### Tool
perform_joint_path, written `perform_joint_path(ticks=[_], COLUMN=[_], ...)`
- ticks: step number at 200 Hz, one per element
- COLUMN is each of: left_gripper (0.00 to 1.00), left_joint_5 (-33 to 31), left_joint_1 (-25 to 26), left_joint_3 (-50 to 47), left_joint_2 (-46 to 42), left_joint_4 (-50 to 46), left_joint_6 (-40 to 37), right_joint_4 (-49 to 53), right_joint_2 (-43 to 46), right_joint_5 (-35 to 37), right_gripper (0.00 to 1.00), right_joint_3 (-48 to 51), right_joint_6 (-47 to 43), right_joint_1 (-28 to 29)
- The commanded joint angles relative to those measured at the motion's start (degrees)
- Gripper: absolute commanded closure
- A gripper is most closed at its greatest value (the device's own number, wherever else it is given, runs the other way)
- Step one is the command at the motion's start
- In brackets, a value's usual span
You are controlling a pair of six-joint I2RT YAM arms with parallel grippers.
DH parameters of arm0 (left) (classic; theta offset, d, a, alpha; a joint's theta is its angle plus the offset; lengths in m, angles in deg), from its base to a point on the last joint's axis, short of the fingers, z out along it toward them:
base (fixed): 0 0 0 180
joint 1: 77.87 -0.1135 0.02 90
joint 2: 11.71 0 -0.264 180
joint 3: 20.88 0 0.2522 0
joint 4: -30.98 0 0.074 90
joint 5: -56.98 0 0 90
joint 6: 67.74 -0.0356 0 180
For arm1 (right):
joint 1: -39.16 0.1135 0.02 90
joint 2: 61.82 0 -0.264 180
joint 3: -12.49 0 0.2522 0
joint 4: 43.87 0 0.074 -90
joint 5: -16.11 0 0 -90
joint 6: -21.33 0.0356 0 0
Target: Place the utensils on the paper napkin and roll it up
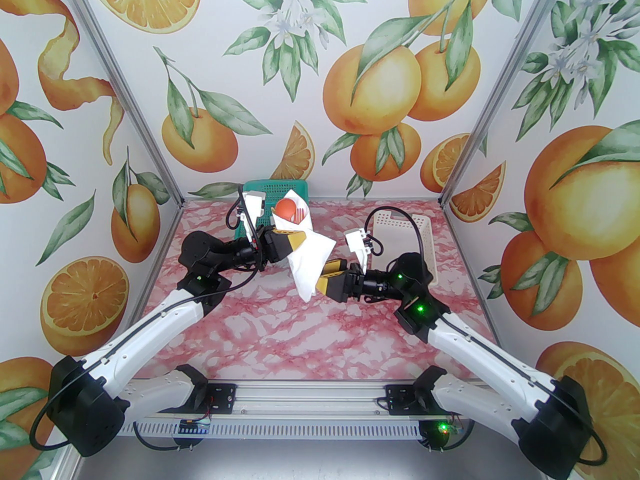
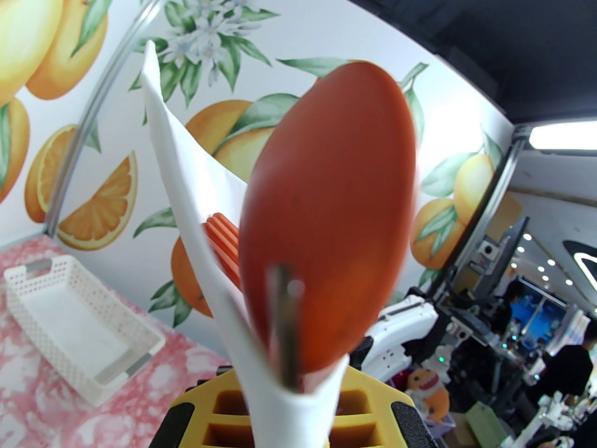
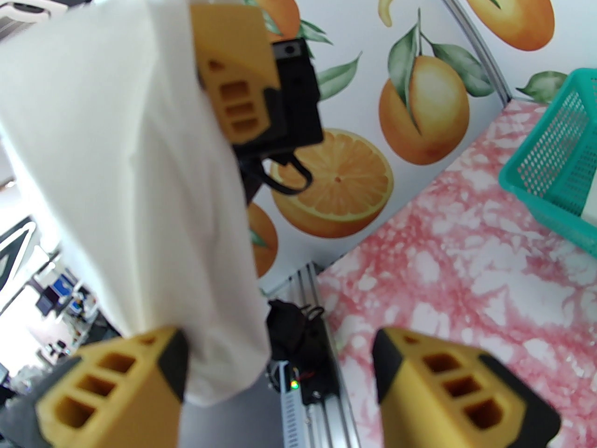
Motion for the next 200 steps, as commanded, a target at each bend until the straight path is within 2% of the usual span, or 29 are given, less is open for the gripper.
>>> perform_joint_path(ticks=[1,22,47,58,94,200], left_gripper=[1.00,1.00,1.00,1.00,1.00,1.00], left_joint_5=[-0.37,-0.34,-0.09,0.09,0.13,0.04], left_joint_1=[0.11,0.10,0.11,0.11,0.10,0.11], left_joint_3=[1.42,1.32,1.23,1.25,1.19,1.15], left_joint_2=[-0.93,-0.93,-1.23,-1.28,-1.41,-1.25], left_joint_4=[1.65,1.74,1.65,1.65,1.80,2.00], left_joint_6=[-0.20,-0.20,-0.25,-0.18,-0.11,-0.11], right_joint_4=[-4.40,-2.41,9.49,11.69,9.90,1.56], right_joint_2=[0.02,0.77,4.03,5.87,8.02,1.42], right_joint_5=[-1.76,-1.46,1.43,1.73,0.11,-0.44], right_gripper=[0.28,0.28,0.29,0.29,0.27,0.29], right_joint_3=[-0.95,-0.78,-1.74,-1.12,-0.07,-0.61], right_joint_6=[1.11,-0.15,-6.50,-7.15,-4.40,-1.55], right_joint_1=[0.54,0.52,-0.69,-2.20,-4.08,-0.29])
